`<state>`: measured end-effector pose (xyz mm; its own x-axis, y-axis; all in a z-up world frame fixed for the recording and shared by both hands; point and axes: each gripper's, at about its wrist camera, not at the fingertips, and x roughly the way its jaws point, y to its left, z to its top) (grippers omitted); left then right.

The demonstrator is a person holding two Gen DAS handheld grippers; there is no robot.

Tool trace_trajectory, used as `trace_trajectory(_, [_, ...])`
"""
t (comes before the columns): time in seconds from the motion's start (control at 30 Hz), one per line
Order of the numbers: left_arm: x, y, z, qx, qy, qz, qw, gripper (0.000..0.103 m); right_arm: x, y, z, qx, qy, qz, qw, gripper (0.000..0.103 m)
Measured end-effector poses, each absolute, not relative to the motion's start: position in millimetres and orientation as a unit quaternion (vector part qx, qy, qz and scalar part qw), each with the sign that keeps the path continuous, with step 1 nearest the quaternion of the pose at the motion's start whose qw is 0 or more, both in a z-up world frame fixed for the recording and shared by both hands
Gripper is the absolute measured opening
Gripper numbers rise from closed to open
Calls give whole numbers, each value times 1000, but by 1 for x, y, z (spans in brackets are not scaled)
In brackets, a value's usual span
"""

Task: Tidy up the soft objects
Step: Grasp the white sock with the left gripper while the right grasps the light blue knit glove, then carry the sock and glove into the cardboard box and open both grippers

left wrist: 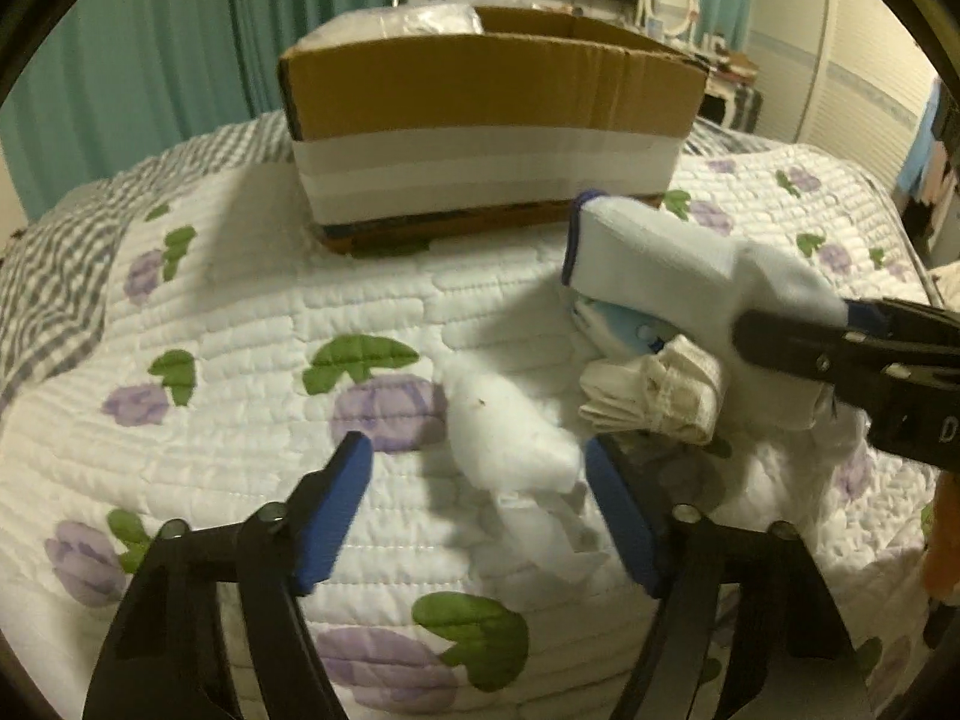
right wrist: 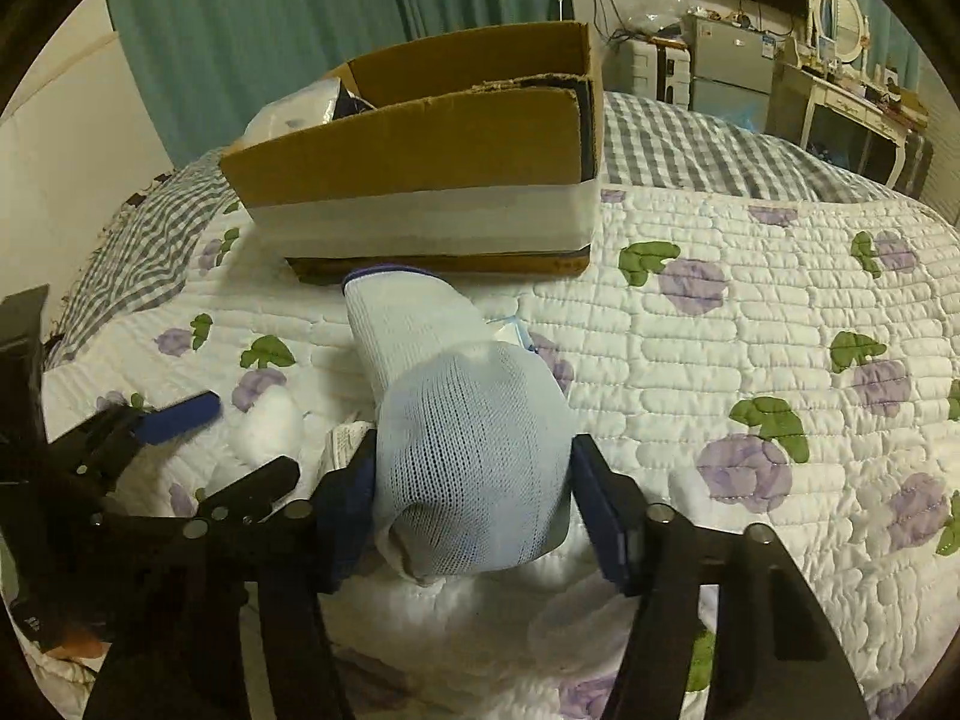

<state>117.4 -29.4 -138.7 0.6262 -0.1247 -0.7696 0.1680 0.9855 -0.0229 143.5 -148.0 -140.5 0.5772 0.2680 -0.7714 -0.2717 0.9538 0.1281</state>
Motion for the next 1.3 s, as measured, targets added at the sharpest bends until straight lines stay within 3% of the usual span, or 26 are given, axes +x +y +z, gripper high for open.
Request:
trace_trajectory(0.1, [119, -28, -142, 16, 432, -91, 897, 41, 138, -150, -135, -2, 421, 144, 895, 56])
trace_trajectory(0.2, [119, -27, -145, 1, 440, -112, 891, 35, 136, -154, -132, 1, 415, 137, 899, 56])
trace_trajectory(0.77, [80, -28, -97, 8, 395, -124, 910, 33, 90, -165, -84, 4, 359, 118, 926, 54])
trace_trajectory(1.3, [98, -27, 21, 42, 309, -125, 942, 33, 106, -162, 30, -9, 269, 135, 954, 54])
